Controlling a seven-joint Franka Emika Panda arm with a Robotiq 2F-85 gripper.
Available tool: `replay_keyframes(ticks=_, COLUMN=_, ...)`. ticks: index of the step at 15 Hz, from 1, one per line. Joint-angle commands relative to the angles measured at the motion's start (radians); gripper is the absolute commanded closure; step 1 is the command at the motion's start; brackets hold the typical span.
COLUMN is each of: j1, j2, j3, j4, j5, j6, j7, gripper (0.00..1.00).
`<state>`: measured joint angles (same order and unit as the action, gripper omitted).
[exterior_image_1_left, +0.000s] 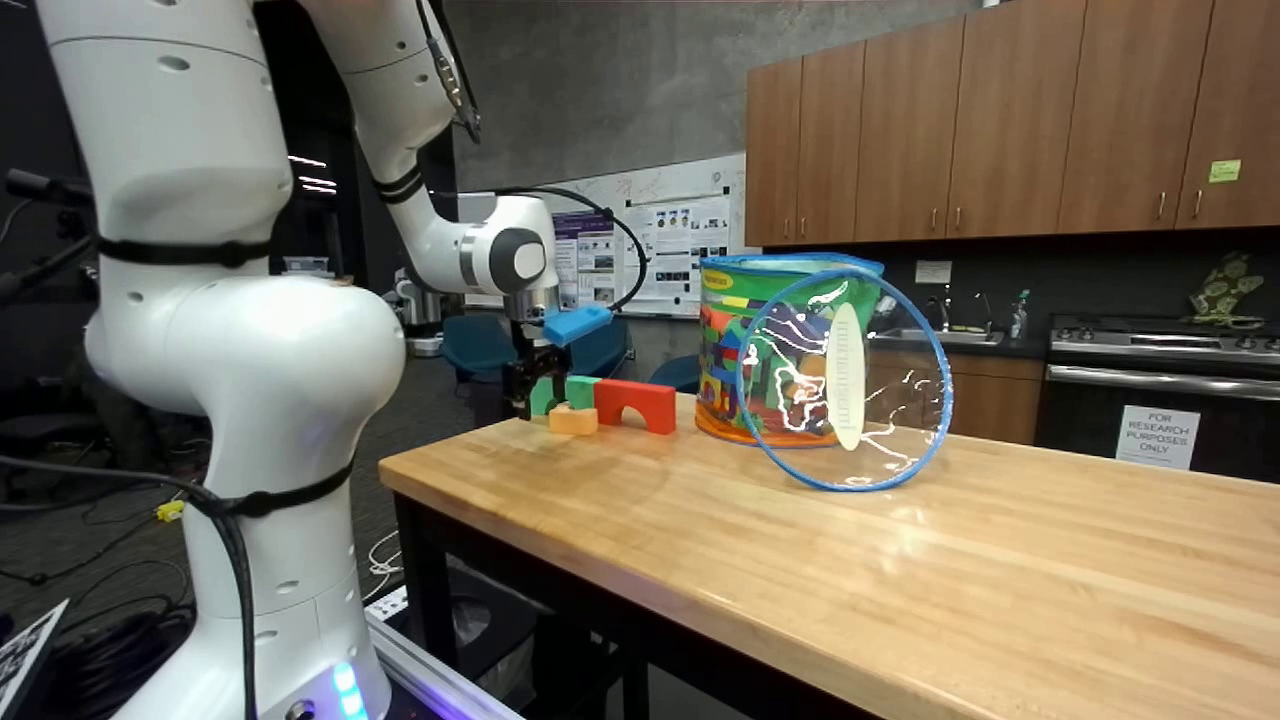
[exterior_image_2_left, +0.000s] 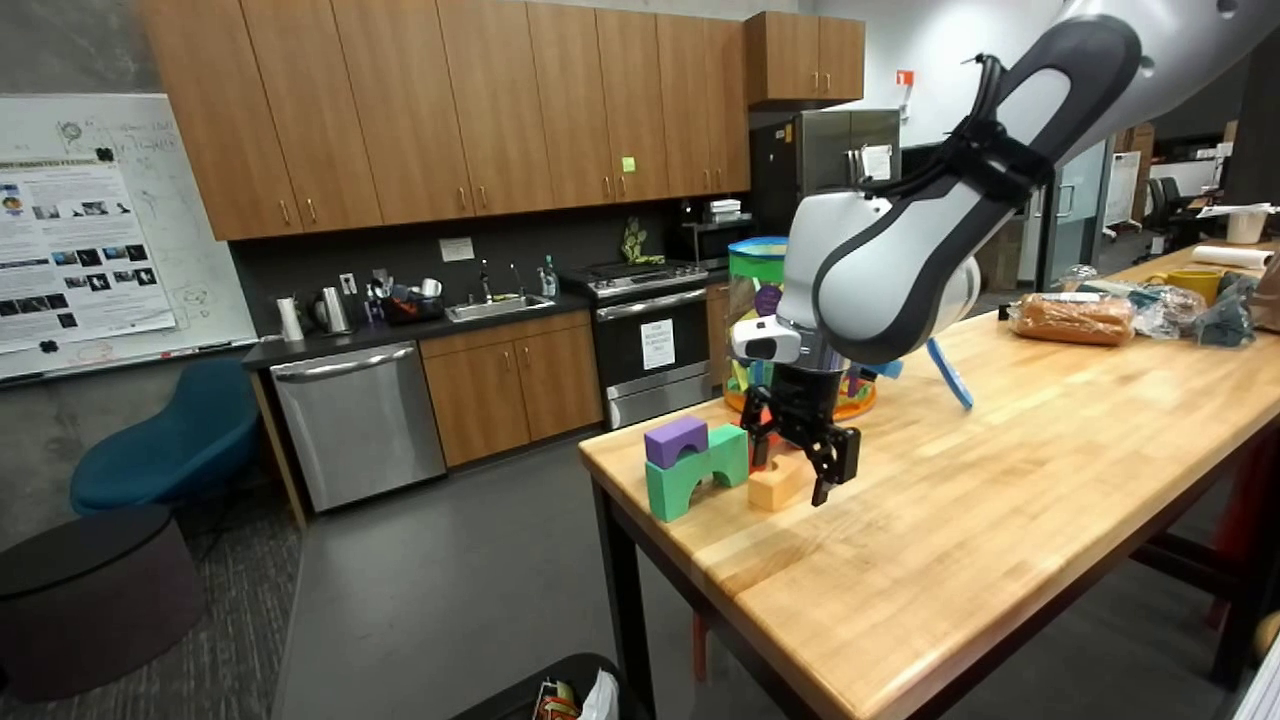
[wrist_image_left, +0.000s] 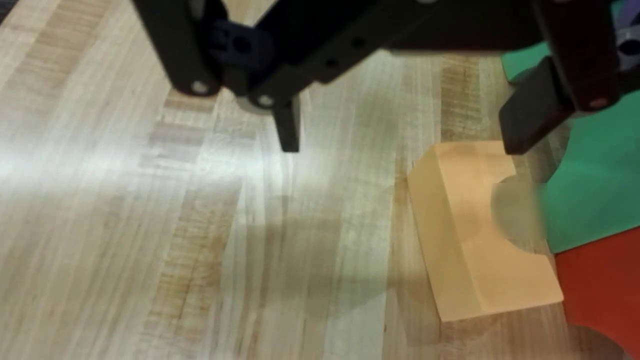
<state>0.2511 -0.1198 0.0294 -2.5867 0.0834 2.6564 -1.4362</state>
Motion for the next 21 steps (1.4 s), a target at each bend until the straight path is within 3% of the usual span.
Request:
replay_keyframes(ticks=1, j1=-0.036, j2=0.050, j3=0.019, j4=0.041, j5=-0.035, j6=0.022, j7=-0.004, gripper=0.00)
replay_keyframes(ticks=9, j1=-0.089, j2=0.113, j3=0.034, j4=0.098, j5=-0.120, j6=0.029, j7=0.013, gripper=0.02)
replay_keyframes(ticks=10, j1=-0.095, j2=0.118, j3=0.035, j4=0.099, j5=-0.130, j6=0.027, j7=0.015, gripper=0.26)
replay_keyframes(ticks=13, j1=-0.111, j2=0.125, j3=0.036, j4=0.095, j5=-0.149, j6=0.017, j7=0.013, gripper=0.35)
replay_keyframes(ticks=21, j1=-0.145, j2=0.067, j3=0.031, j4=0.063, j5=-0.090, j6=-0.081, j7=-0.018, gripper=0.98)
